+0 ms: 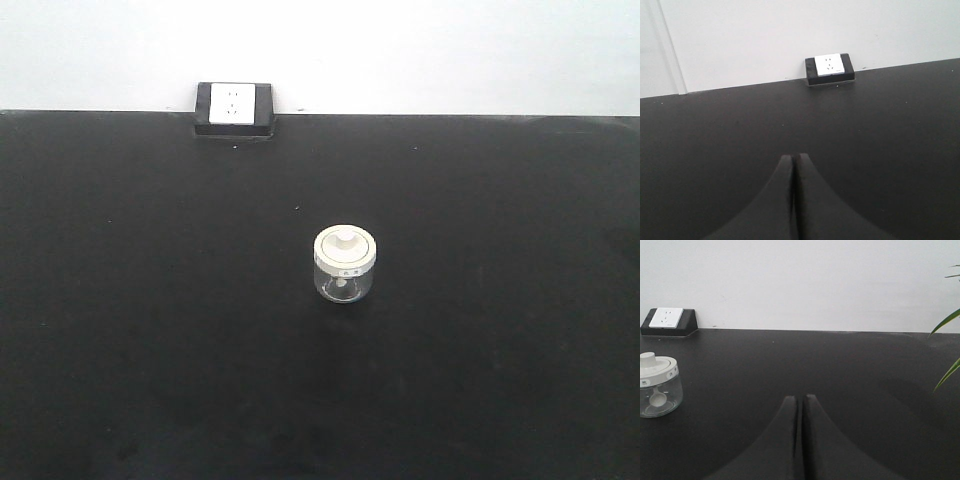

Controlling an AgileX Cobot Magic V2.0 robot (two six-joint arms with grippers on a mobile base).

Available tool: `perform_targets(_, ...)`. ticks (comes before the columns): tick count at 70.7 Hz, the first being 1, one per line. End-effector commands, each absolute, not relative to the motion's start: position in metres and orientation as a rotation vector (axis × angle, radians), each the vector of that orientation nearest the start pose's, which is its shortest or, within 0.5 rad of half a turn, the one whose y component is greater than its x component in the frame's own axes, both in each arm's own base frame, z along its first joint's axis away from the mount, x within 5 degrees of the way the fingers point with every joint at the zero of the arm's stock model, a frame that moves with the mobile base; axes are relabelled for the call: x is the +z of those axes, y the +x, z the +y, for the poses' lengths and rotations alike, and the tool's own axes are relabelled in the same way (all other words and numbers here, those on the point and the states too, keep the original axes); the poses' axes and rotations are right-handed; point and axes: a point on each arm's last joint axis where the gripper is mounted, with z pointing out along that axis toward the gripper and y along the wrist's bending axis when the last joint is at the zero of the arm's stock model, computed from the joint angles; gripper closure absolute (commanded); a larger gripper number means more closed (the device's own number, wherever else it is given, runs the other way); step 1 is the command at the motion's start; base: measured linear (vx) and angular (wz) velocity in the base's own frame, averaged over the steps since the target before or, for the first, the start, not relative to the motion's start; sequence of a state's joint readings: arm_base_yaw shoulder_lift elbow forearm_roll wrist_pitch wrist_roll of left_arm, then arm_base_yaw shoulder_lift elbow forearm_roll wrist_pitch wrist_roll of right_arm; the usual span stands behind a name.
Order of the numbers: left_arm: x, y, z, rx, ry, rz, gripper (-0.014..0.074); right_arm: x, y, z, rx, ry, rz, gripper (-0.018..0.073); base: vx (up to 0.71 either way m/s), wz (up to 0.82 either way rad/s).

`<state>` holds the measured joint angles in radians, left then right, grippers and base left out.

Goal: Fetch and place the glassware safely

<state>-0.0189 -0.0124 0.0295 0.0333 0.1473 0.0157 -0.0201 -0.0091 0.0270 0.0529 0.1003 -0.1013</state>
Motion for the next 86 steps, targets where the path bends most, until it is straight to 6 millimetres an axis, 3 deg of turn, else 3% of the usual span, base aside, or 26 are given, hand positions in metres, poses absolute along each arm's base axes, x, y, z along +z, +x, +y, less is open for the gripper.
perform_targets(1, 0.1891, 0.0569, -0.0014, 0.009, 0.049, 1.586, 0.0603, 0.1962, 0.0566, -0.0013, -0.066, -0.027, 1.538, 0.056, 0.0, 0.0)
perform_targets(86, 0.1891, 0.0569, -0.0014, 0.009, 0.049, 1.586, 0.0603, 0.1962, 0.0566, -0.0013, -0.066, -0.027, 1.538, 0.056, 0.0, 0.0)
